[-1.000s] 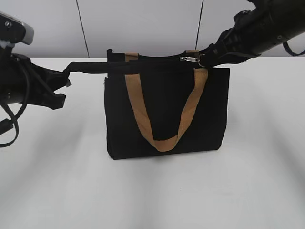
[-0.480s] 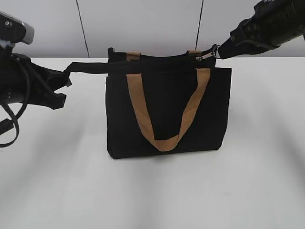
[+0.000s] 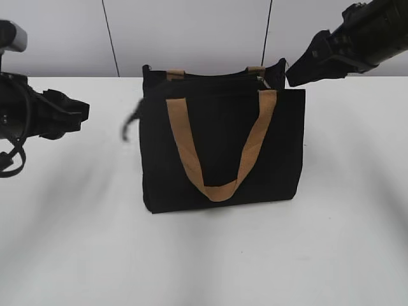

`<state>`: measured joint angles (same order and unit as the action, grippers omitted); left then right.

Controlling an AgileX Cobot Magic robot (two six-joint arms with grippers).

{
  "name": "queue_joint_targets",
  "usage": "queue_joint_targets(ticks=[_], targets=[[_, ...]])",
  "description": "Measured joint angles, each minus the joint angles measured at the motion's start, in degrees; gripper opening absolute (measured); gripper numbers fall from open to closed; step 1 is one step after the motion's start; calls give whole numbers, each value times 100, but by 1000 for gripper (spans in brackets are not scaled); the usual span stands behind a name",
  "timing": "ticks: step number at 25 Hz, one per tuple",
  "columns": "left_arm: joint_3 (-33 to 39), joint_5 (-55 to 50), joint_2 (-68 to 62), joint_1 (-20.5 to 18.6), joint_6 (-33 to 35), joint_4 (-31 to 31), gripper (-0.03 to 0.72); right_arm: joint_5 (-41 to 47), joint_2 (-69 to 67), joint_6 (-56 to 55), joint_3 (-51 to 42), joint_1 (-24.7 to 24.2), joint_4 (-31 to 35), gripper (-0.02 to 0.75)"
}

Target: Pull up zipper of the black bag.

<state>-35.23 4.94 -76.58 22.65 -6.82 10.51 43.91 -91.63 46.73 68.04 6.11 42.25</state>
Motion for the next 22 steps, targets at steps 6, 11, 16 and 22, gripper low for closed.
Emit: queue_joint_targets(ticks=[6, 11, 16, 22], targets=[[-529, -1491, 54, 0, 0, -834, 428, 387, 32, -35, 0, 0, -10, 419], [-776, -2413, 333, 0, 0, -1159, 432, 484, 359, -110, 0, 176, -232, 422], [-776, -3098, 764, 0, 0, -1223, 426, 518, 634, -721, 0, 610, -1052, 422], [-776, -3844, 1470, 0, 0, -1235, 417, 459, 1167, -1166, -381, 696, -1529, 410]])
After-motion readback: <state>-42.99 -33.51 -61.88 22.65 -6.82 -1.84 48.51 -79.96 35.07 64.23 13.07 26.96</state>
